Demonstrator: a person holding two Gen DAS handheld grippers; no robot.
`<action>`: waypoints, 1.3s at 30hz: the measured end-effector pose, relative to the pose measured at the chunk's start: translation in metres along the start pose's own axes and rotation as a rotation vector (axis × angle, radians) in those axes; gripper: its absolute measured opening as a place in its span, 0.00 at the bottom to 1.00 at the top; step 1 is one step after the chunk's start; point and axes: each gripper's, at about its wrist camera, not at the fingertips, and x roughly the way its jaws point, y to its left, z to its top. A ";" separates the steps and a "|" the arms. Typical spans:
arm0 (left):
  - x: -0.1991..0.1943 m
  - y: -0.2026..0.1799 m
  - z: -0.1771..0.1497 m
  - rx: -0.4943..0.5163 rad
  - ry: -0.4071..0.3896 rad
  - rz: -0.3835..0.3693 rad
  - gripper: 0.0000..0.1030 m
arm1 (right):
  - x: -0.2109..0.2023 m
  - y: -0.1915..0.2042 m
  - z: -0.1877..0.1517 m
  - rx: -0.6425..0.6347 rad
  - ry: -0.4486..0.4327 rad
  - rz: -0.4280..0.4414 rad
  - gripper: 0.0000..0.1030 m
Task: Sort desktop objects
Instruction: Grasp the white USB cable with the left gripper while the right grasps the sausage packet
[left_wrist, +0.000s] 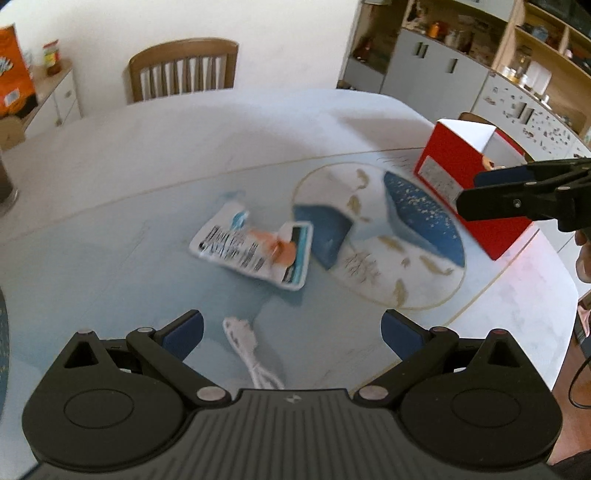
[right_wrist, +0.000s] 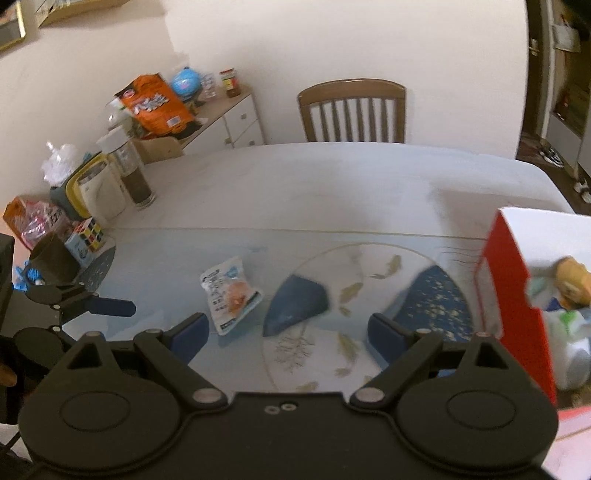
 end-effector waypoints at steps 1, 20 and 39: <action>0.001 0.002 -0.002 -0.009 0.005 0.003 1.00 | 0.003 0.003 0.001 -0.011 0.004 0.003 0.91; 0.028 0.024 -0.019 -0.105 0.041 0.033 0.99 | 0.093 0.045 0.021 -0.213 0.081 0.052 0.91; 0.043 0.023 -0.026 -0.108 0.041 0.061 0.66 | 0.169 0.067 0.036 -0.304 0.159 0.107 0.89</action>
